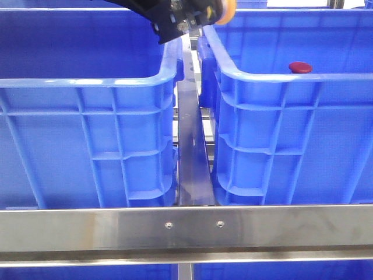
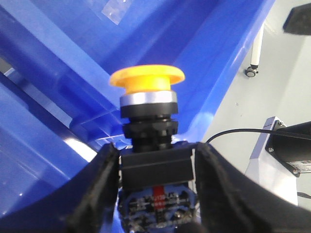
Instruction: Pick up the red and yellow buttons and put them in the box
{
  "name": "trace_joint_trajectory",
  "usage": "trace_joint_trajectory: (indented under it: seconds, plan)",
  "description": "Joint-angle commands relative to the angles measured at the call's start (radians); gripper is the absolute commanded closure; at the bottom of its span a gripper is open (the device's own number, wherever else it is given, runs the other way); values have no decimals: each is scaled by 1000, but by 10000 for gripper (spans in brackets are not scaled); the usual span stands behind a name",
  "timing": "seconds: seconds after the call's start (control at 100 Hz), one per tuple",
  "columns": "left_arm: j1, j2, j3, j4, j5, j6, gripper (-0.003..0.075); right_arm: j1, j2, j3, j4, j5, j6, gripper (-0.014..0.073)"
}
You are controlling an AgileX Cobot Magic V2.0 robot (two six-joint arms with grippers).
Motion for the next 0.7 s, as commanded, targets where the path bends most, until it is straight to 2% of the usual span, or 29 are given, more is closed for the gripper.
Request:
trace_joint_trajectory:
  seconds: [0.0,0.13,0.22,0.36,0.51,0.69]
  plan:
    - [-8,-39,-28,-62,-29,3,616,-1,83,-106,137,92,12,23]
    - [-8,-39,-28,-62,-29,3,616,-1,200,-182,372,202,14,23]
    - [-8,-39,-28,-62,-20,3,616,-1,277,-216,474,233,14,23]
    - [-8,-39,-28,-63,-3,3,616,-1,401,-249,557,251,14,23]
    - [-8,-39,-28,-68,1,3,616,0,532,-279,633,387,14,23]
    - [-8,-39,-28,-104,21,3,616,0,614,-320,647,457,14,23]
